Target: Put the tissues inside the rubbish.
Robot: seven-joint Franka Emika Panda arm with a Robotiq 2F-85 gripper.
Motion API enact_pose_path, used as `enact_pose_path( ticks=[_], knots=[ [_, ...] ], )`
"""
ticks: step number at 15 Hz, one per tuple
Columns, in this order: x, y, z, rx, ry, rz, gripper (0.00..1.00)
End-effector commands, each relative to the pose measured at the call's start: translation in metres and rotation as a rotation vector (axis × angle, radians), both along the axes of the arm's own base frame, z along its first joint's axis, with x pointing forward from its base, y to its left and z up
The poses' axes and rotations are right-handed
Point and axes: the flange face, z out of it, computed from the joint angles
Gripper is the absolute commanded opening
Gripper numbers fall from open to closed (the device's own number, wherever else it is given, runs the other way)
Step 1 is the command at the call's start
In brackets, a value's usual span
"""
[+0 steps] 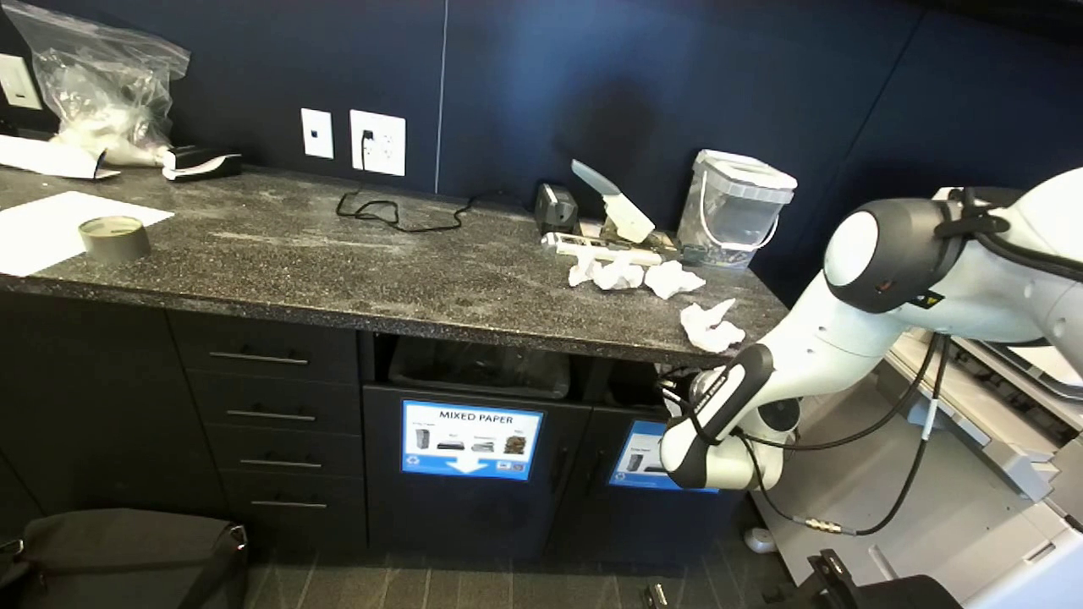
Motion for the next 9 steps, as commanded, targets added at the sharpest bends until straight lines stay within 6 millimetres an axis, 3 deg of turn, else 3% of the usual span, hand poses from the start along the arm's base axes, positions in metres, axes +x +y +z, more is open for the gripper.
enact_pose_path(
  ticks=[1,5,9],
  knots=[
    [0.021,-0.003,-0.014,-0.021,-0.077,0.047,0.12],
    [0.032,-0.007,-0.021,-0.041,-0.088,0.055,0.13],
    [0.032,-0.007,-0.030,-0.047,-0.086,0.051,0.12]
  ],
)
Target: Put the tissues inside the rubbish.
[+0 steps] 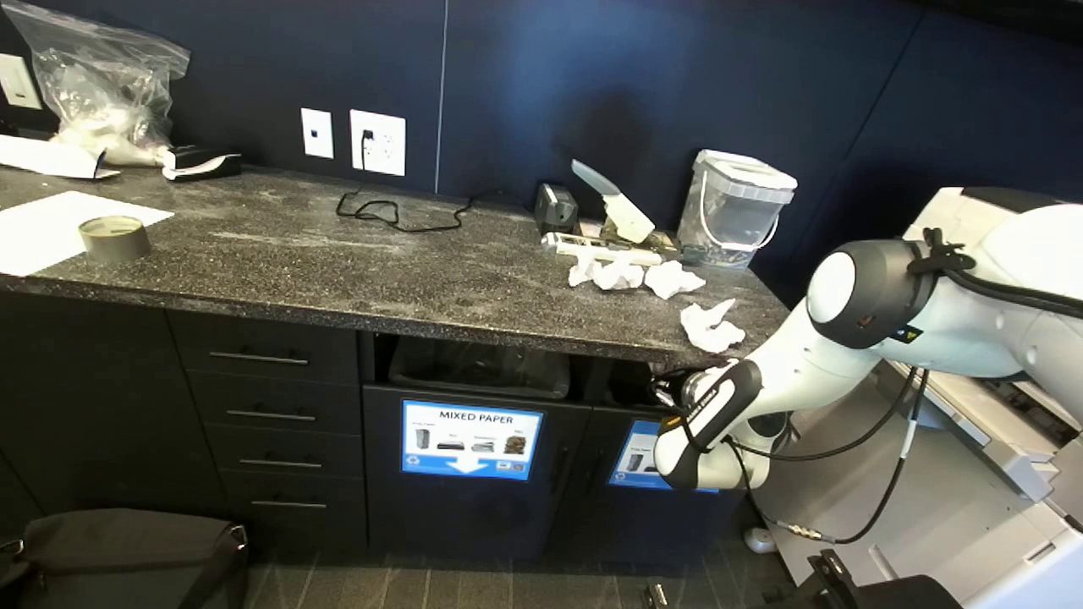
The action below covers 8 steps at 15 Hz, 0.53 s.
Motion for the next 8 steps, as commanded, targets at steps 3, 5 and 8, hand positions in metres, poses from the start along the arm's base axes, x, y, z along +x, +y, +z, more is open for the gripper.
enact_pose_path(
  ticks=[3,5,8],
  knots=[
    [0.0077,-0.0027,-0.0141,-0.009,-0.011,0.007,0.38],
    [0.0073,-0.0018,-0.0165,-0.014,-0.001,0.010,0.40],
    [0.0061,-0.0011,-0.0109,-0.019,0.015,0.010,0.62]
  ],
)
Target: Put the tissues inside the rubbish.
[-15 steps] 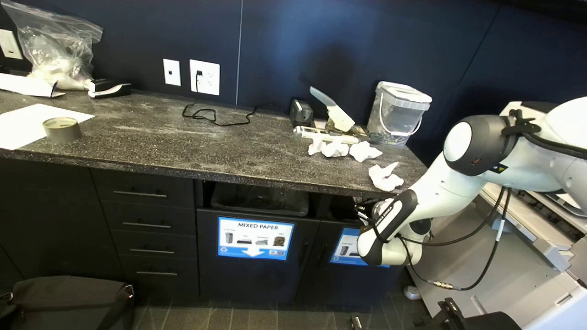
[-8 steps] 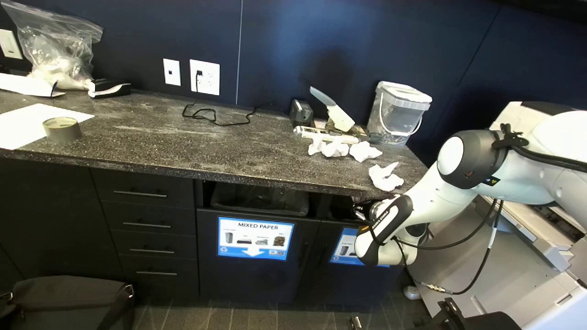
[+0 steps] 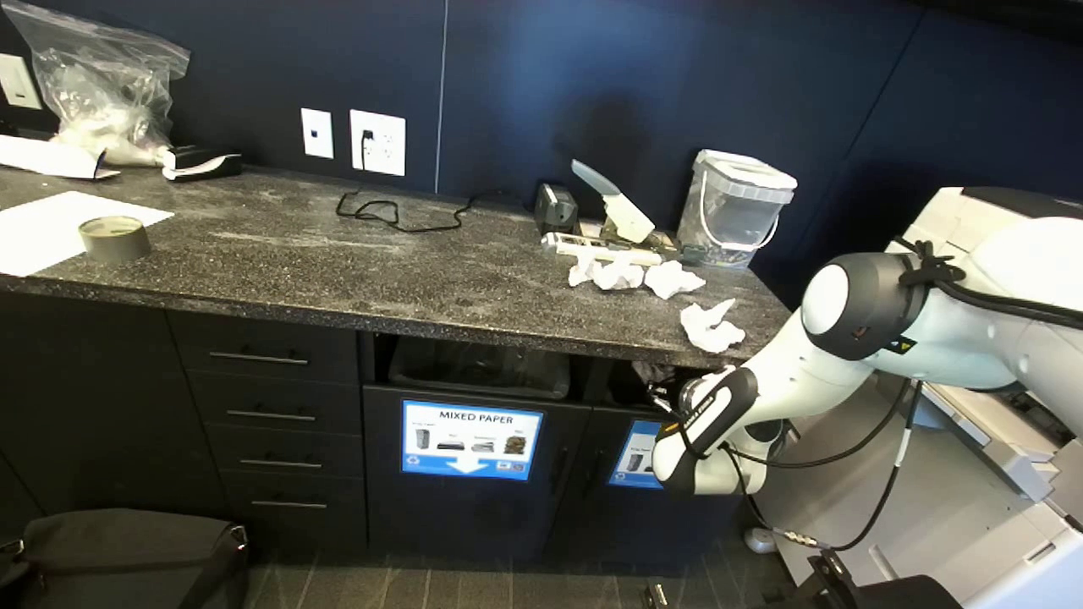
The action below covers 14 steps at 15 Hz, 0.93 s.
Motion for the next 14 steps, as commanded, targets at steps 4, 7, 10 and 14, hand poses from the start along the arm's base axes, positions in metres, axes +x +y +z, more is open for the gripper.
enact_pose_path(
  ticks=[4,7,10,14],
  knots=[
    [0.005,-0.002,0.001,-0.045,0.029,0.015,0.92],
    [-0.003,-0.004,0.010,-0.091,0.046,0.022,1.00],
    [-0.010,-0.004,0.024,-0.136,0.050,0.028,1.00],
    [-0.020,0.001,0.055,-0.167,0.099,0.050,1.00]
  ],
)
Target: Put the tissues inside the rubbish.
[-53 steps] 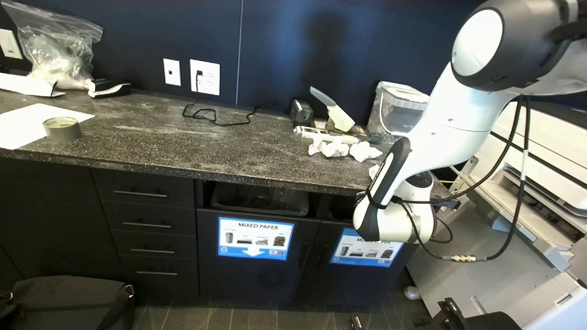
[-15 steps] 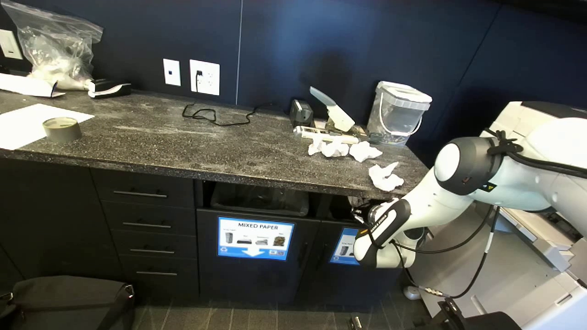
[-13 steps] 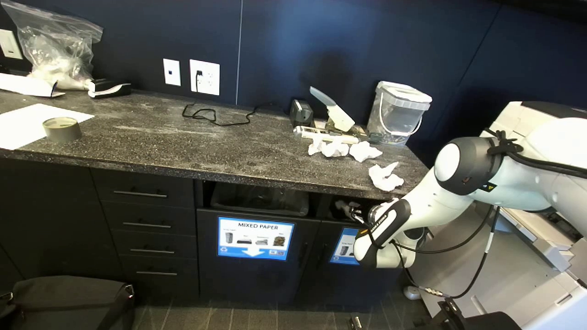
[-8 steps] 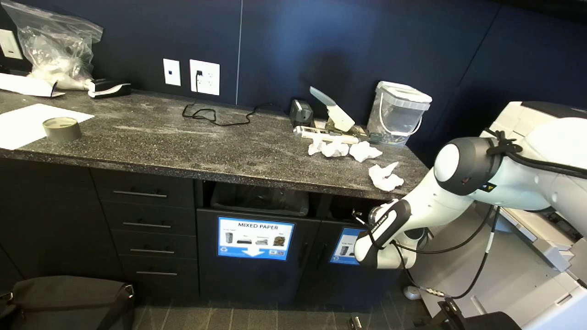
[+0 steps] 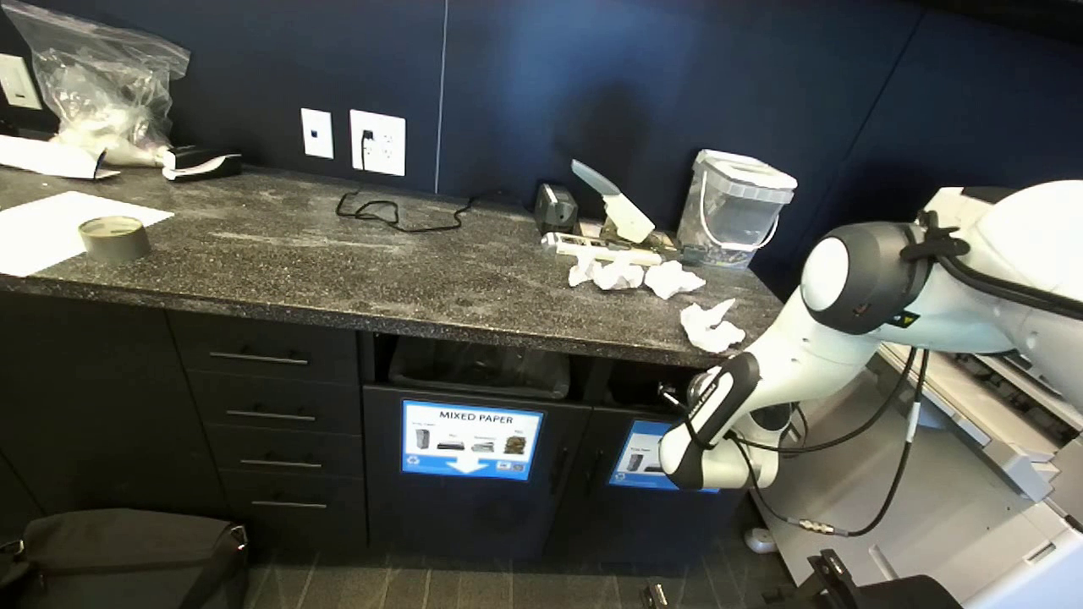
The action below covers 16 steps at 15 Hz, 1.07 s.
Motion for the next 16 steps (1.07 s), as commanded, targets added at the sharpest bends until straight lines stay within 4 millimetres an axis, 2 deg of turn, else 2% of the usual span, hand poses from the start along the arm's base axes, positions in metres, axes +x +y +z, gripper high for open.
enact_pose_path(
  ticks=[1,6,11,13,16],
  knots=[
    [-0.014,0.010,0.039,-0.025,0.069,0.025,1.00],
    [-0.041,0.016,0.078,-0.064,0.271,0.014,1.00],
    [-0.064,0.023,0.130,-0.098,0.532,0.062,1.00],
    [-0.065,0.030,0.157,-0.111,0.616,0.099,1.00],
    [-0.057,0.045,0.211,-0.145,0.682,0.179,1.00]
  ],
)
